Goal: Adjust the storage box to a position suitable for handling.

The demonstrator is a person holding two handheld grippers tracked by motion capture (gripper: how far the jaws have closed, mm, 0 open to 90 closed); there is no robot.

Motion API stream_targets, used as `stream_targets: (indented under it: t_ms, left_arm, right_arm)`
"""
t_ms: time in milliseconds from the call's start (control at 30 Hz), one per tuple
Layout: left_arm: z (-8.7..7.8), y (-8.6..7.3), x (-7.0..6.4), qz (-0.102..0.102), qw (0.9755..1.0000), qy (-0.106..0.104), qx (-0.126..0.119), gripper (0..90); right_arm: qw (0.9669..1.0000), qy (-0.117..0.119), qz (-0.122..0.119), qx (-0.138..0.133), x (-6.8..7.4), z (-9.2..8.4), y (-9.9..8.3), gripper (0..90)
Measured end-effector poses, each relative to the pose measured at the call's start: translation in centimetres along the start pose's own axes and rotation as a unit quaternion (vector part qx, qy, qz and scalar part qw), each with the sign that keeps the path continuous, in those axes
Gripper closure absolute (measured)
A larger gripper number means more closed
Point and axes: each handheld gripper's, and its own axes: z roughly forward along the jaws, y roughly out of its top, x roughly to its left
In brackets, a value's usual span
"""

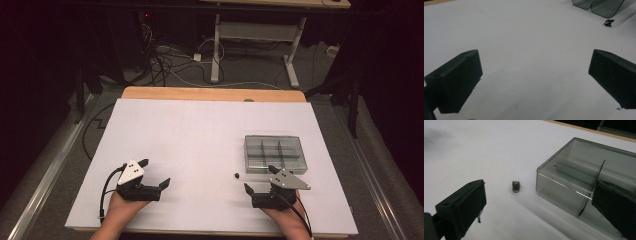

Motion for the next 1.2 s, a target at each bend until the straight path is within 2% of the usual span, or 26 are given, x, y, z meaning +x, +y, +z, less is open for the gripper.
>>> stream_targets:
  t_ms: [300,567,767,1067,1167,1200]
  left_arm:
    - [0.0,0.1,-0.1,-0.001,1.0000,-0.004,0.000,0.0]
    - [-0.1,0.0,0.0,-0.014,0.9999,-0.006,-0.006,0.0]
    - [-0.2,0.0,0.0,-0.009,0.9999,-0.011,-0.009,0.0]
    - [-0.2,0.2,0.5,-0.007,0.9999,0.012,-0.010,0.0]
    - [-0.2,0.2,0.5,-0.006,0.9999,0.010,-0.009,0.0]
    - [-0.2,0.2,0.6,-0.013,0.9999,-0.003,0.001,0.0]
  right_arm:
    - [1.0000,-0.003,0.000,-0.001,-0.2,-0.5,-0.1,0.0]
    - [1.0000,-0.002,0.004,-0.003,-0.4,-0.6,0.0,0.0]
    - [1.0000,0.000,0.006,-0.007,-0.2,-0.8,0.2,0.0]
    - [0.9998,0.014,0.016,-0.001,-0.2,-1.0,0.4,1.7]
    - [0.9996,0.023,0.016,0.000,0.0,-1.2,0.5,5.5]
    - [0.9995,0.026,0.017,0.000,0.1,-1.2,0.6,7.2]
